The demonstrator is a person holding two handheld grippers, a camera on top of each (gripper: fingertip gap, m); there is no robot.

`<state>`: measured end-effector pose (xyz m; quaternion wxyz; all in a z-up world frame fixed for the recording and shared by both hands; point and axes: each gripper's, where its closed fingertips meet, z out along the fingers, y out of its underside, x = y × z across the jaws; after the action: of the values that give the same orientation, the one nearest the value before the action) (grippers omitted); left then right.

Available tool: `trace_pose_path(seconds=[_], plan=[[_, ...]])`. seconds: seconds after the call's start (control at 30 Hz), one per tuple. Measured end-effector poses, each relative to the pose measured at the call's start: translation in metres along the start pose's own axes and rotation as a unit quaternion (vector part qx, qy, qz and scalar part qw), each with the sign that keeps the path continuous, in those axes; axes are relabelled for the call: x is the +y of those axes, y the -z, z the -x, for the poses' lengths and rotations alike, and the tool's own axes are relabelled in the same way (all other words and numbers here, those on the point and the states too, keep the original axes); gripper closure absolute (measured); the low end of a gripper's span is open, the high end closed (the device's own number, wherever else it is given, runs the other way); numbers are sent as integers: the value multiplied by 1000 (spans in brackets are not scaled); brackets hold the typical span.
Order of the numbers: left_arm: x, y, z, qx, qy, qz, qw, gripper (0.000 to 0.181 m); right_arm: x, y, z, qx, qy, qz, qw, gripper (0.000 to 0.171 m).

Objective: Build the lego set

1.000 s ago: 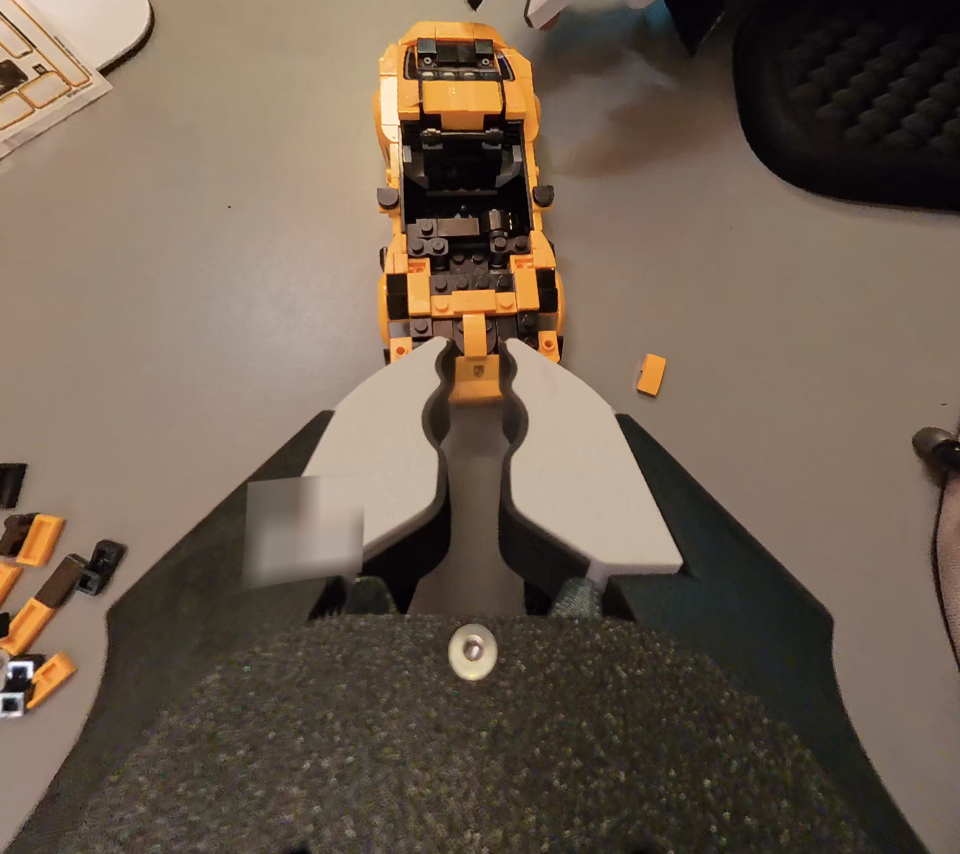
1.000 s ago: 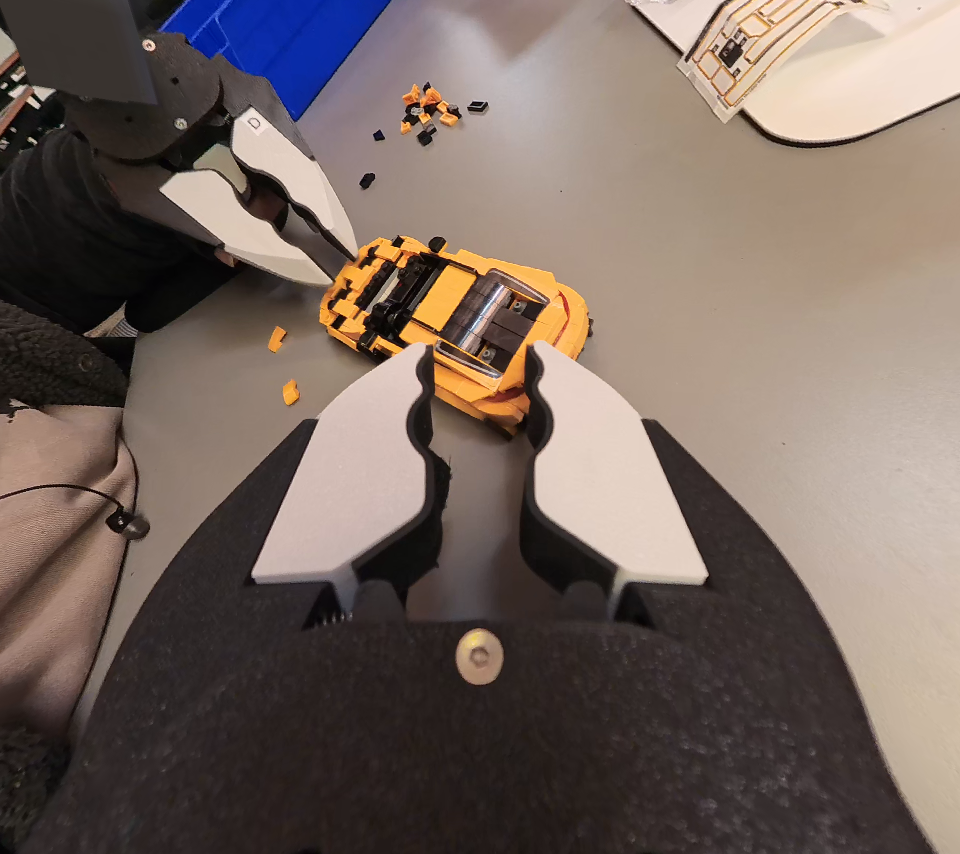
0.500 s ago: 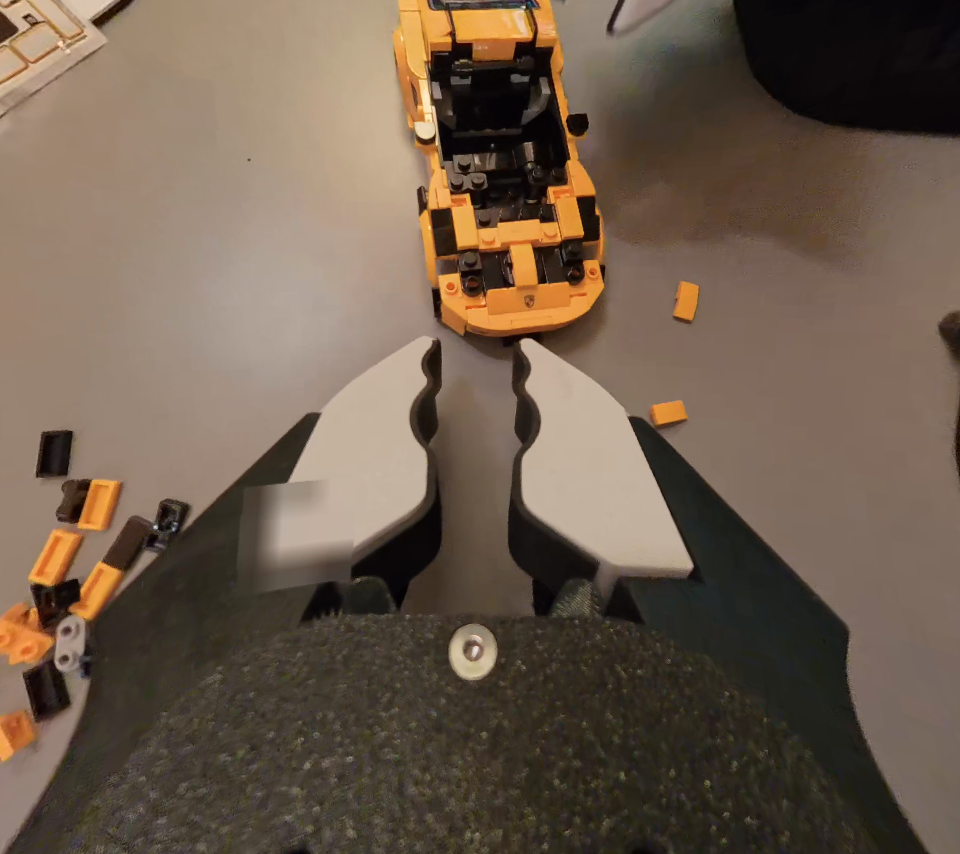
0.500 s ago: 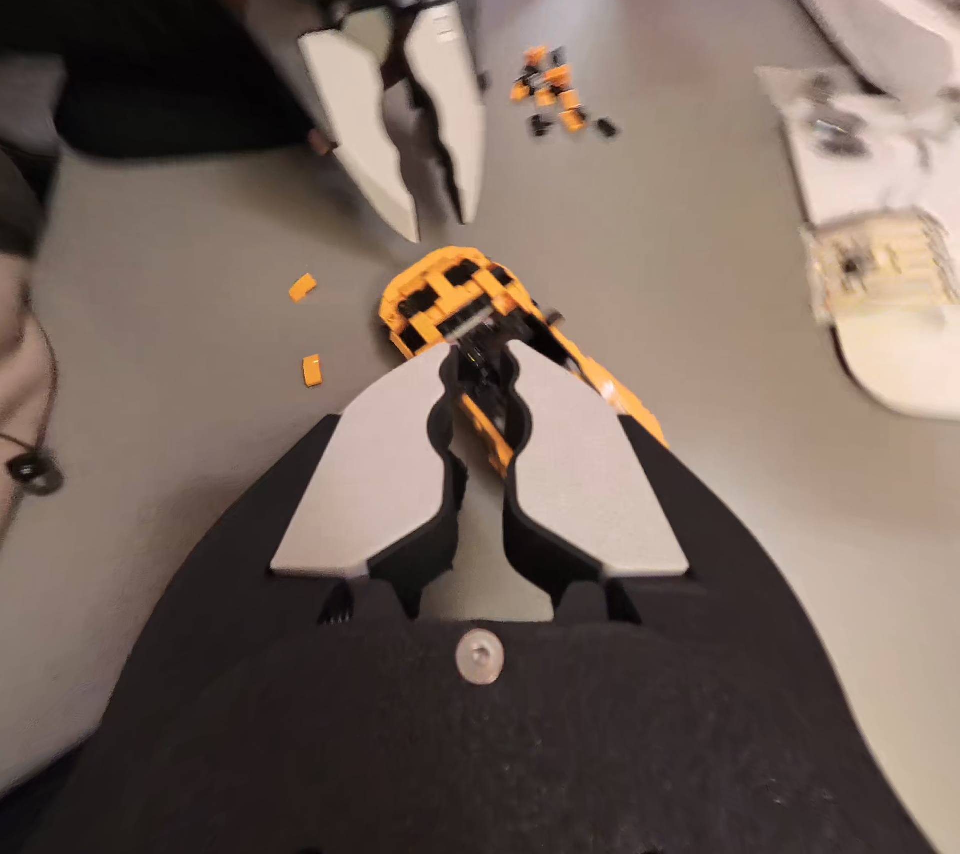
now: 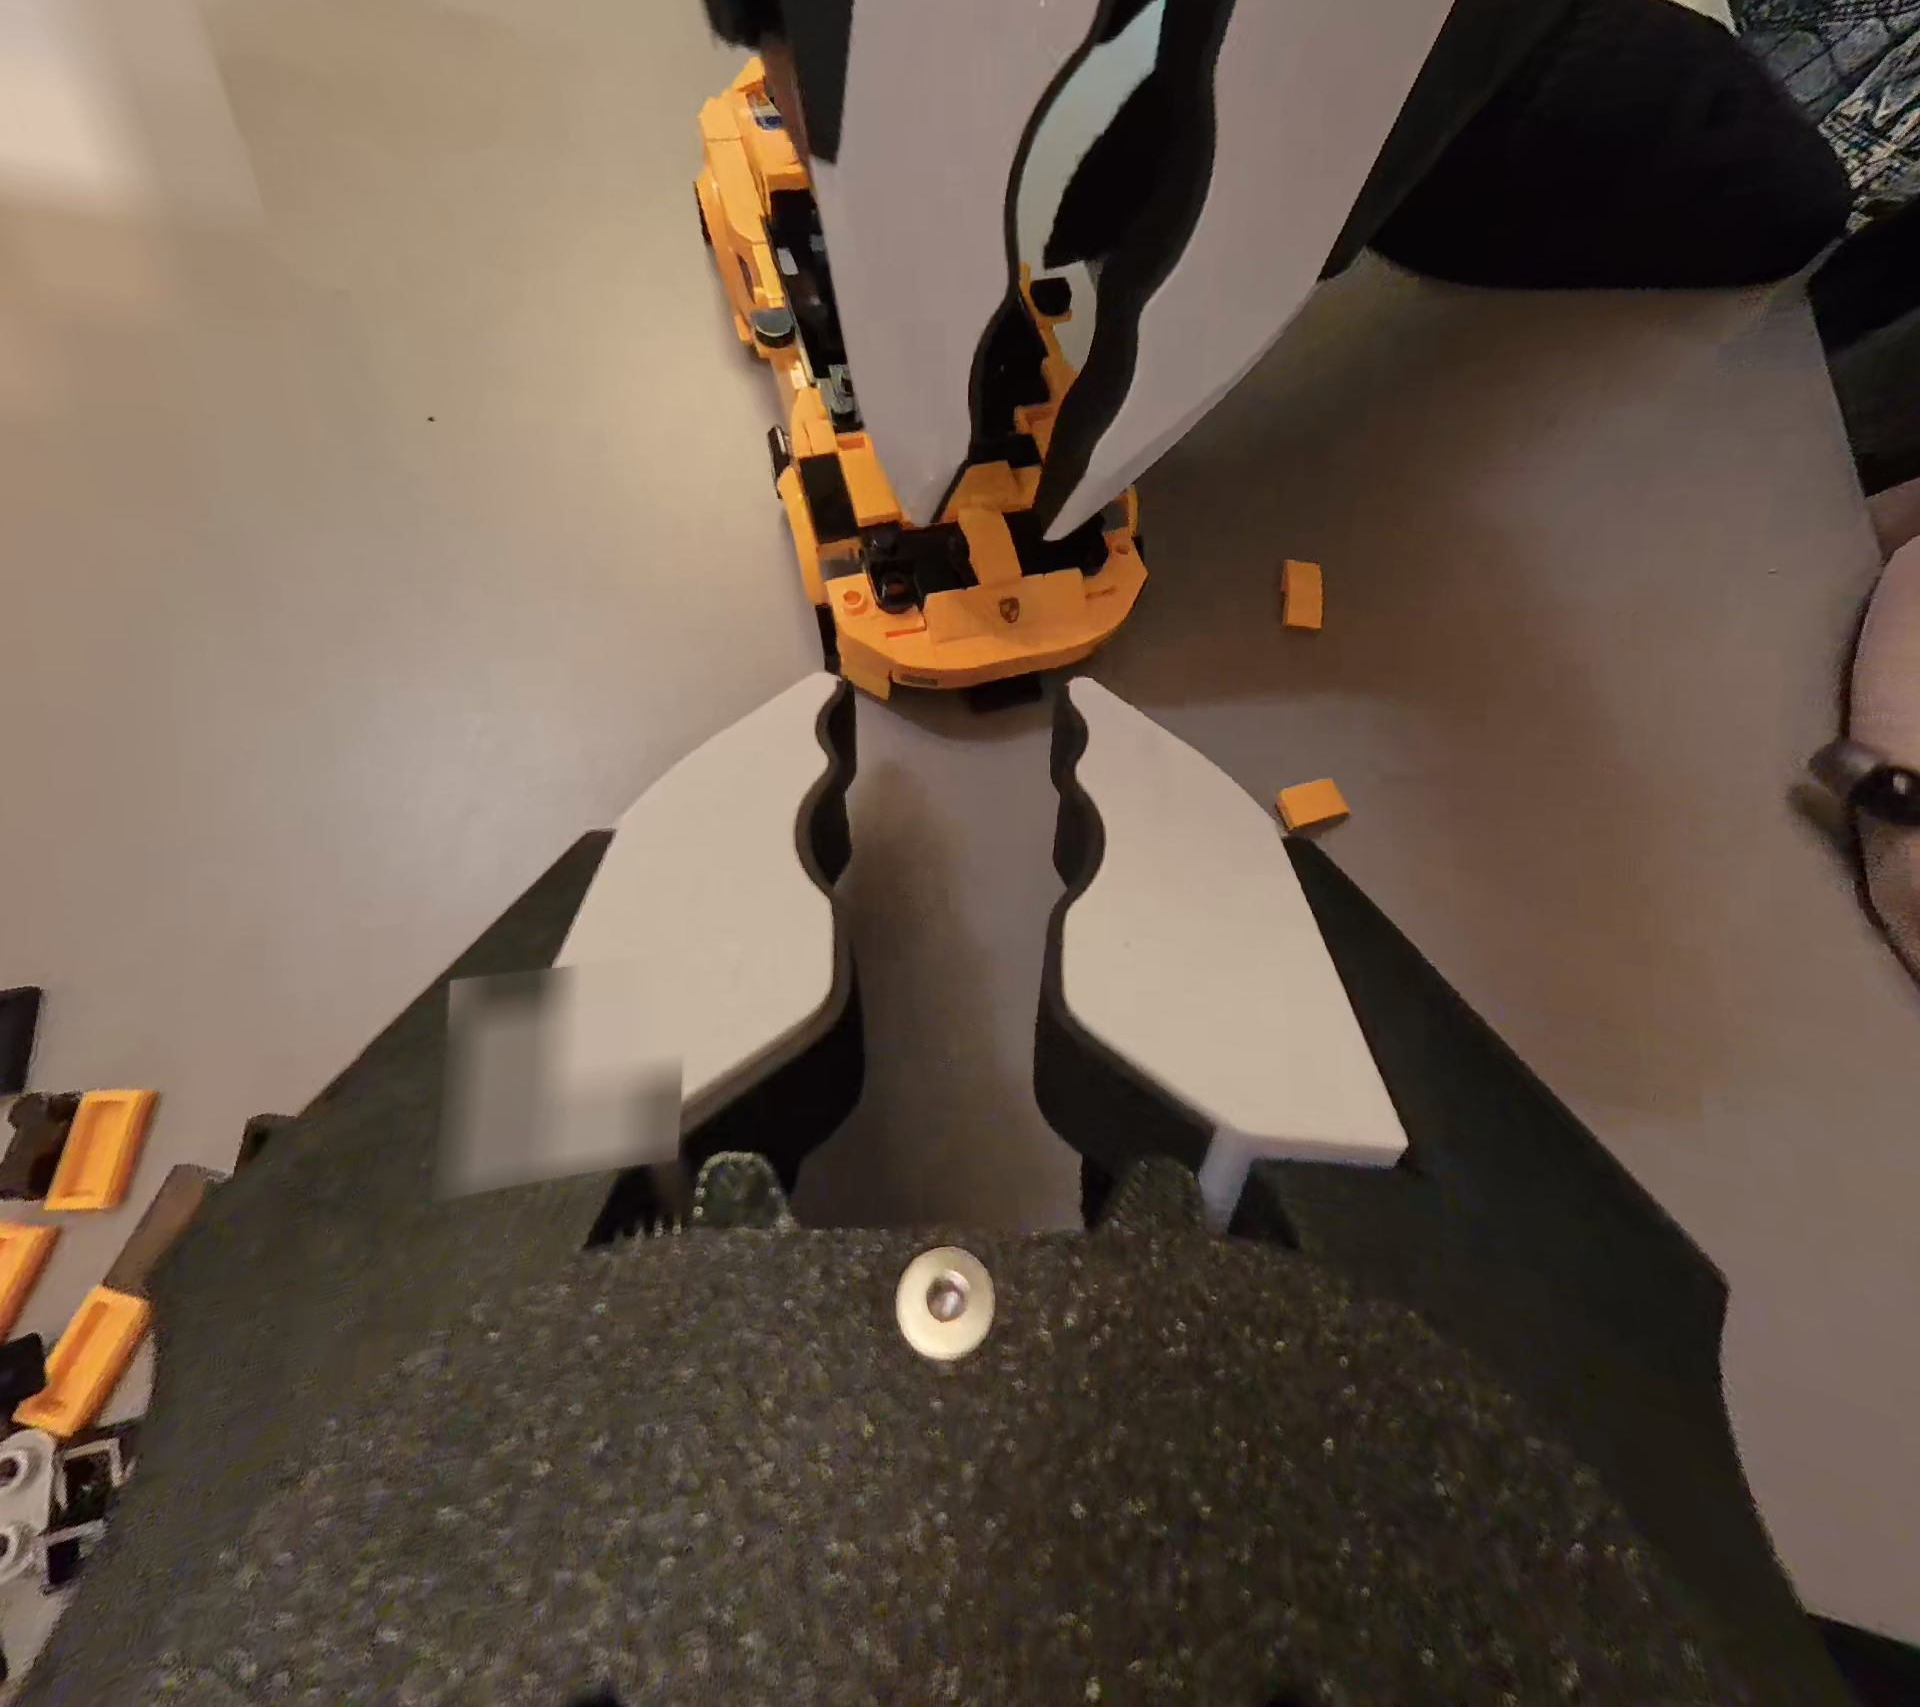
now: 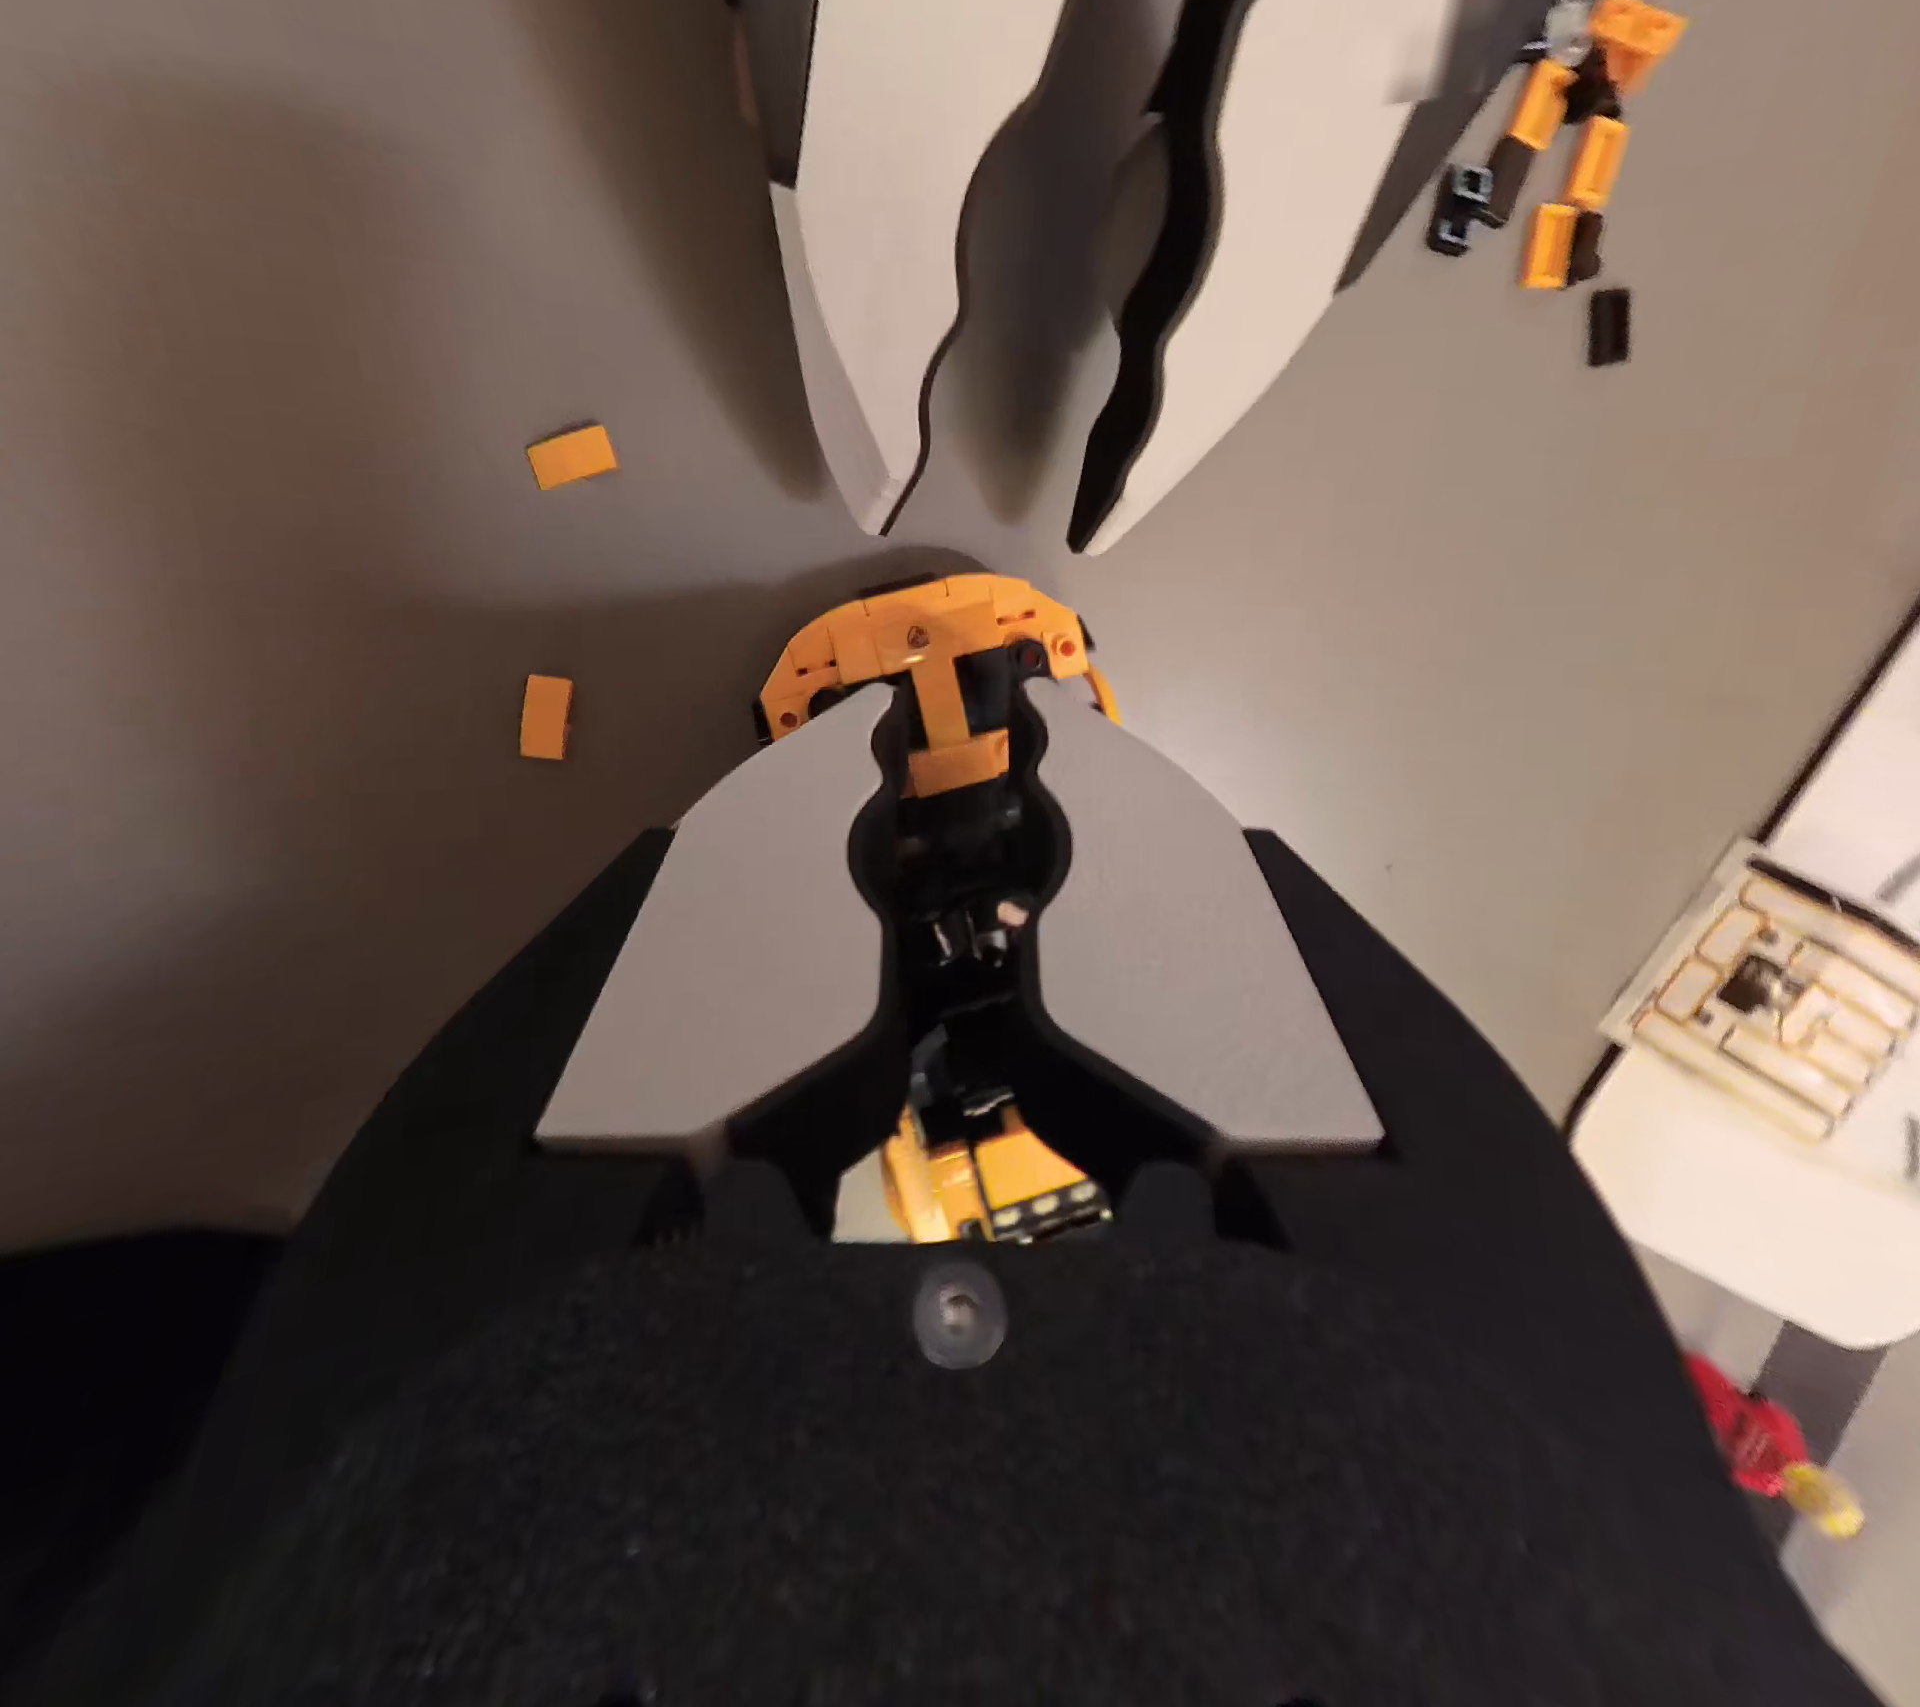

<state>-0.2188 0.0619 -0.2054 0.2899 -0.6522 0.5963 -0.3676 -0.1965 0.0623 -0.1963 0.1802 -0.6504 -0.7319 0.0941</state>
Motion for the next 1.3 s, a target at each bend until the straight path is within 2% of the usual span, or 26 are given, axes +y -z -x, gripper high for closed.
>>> trace_pose_path(seconds=[0.2,0.53,0.8,1.03,1.3], plan=[[3,1,1,-4,1,2,1000,147,4,-10,4,-60,20,53,997,166],[4,1,2,-9,2,3,1000,148,2,19,2,-104,-4,35,994,167],[4,1,2,-8,2,5,1000,149,3,-1,11,-149,-2,66,987,167],[5,1,1,-5,2,7,1000,149,4,-6,10,-156,8,80,985,162],[4,1,0,-4,6,4,1000,149,-2,2,6,-120,20,47,992,162]])
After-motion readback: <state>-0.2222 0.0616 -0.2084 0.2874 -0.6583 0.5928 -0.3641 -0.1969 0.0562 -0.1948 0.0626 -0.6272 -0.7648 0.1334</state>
